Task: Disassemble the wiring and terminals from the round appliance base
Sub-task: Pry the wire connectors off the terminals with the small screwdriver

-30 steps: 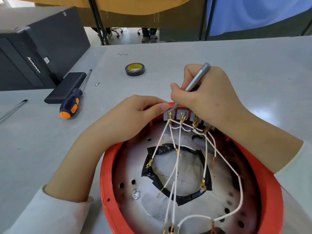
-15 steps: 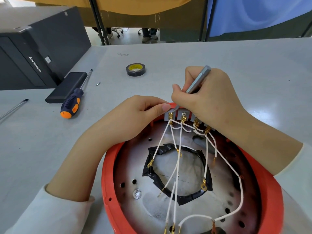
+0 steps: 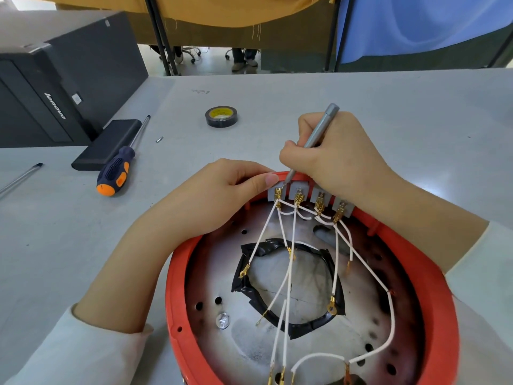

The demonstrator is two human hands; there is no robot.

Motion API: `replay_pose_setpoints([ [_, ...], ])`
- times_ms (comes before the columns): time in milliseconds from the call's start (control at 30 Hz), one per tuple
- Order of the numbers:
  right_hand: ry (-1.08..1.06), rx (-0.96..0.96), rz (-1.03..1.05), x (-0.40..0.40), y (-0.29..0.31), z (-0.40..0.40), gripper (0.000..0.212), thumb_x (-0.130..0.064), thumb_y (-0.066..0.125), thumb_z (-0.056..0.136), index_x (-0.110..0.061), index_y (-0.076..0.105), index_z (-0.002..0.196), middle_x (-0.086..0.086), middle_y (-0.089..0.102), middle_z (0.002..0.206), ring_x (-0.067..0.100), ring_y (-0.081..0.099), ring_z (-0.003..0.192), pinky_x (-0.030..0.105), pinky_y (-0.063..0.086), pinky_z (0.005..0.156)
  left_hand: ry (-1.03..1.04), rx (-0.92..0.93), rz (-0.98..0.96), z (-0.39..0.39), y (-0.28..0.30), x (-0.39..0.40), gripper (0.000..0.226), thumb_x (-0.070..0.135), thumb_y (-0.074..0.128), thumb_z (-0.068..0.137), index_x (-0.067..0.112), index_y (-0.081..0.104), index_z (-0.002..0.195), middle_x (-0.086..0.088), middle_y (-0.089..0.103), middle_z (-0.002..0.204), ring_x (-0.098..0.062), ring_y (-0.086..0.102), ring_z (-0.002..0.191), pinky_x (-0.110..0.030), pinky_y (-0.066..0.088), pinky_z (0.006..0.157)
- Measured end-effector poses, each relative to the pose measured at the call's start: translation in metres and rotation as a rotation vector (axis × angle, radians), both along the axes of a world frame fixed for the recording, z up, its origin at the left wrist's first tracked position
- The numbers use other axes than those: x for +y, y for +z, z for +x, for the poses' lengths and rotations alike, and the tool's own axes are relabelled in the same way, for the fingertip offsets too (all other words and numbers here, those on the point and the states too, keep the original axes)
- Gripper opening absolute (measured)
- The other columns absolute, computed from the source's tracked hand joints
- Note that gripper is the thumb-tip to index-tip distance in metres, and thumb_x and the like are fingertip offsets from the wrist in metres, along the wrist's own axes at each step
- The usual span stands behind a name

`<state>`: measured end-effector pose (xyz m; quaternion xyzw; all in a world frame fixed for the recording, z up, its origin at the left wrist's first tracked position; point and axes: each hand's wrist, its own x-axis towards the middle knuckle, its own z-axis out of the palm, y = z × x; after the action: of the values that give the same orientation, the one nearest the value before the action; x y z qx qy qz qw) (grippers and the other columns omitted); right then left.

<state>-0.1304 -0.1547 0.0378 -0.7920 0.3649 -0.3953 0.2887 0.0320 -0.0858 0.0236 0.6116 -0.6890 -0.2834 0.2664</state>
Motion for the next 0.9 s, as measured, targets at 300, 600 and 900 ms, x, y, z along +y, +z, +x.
replay_pose_setpoints([
  [300, 0.003, 0.068, 0.139, -0.012, 0.003, 0.008, 0.033, -0.010, 0.062, 0.074, -0.013, 0.037, 0.051, -0.002, 0.032, 0.046, 0.006, 0.031, 0.042, 0.014, 0.027, 0.039, -0.001, 0.002, 0.008, -0.001, 0.001, 0.000, 0.030, 0.050, 0.045, 0.092, 0.039, 0.067, 0.108, 0.014, 0.071, 0.099, -0.006, 0.063, 0.097, -0.033, 0.047, 0.093],
  [600, -0.002, 0.107, 0.186, -0.015, 0.004, 0.013, 0.034, -0.012, 0.062, 0.075, -0.014, 0.037, 0.052, -0.008, 0.031, 0.041, 0.006, 0.030, 0.037, 0.011, 0.026, 0.036, 0.008, 0.010, 0.011, 0.000, 0.001, 0.000, 0.028, 0.050, 0.046, 0.092, 0.041, 0.067, 0.108, 0.023, 0.069, 0.100, 0.001, 0.062, 0.096, -0.027, 0.047, 0.093],
  [900, -0.026, -0.048, 0.082, 0.005, 0.011, -0.001, 0.036, -0.032, 0.070, 0.084, -0.016, 0.048, 0.060, -0.004, 0.050, 0.045, 0.004, 0.045, 0.039, 0.011, 0.036, 0.043, 0.000, 0.011, 0.009, 0.000, 0.002, 0.001, 0.028, 0.047, 0.044, 0.094, 0.037, 0.068, 0.105, 0.020, 0.070, 0.097, 0.002, 0.062, 0.094, -0.023, 0.046, 0.090],
])
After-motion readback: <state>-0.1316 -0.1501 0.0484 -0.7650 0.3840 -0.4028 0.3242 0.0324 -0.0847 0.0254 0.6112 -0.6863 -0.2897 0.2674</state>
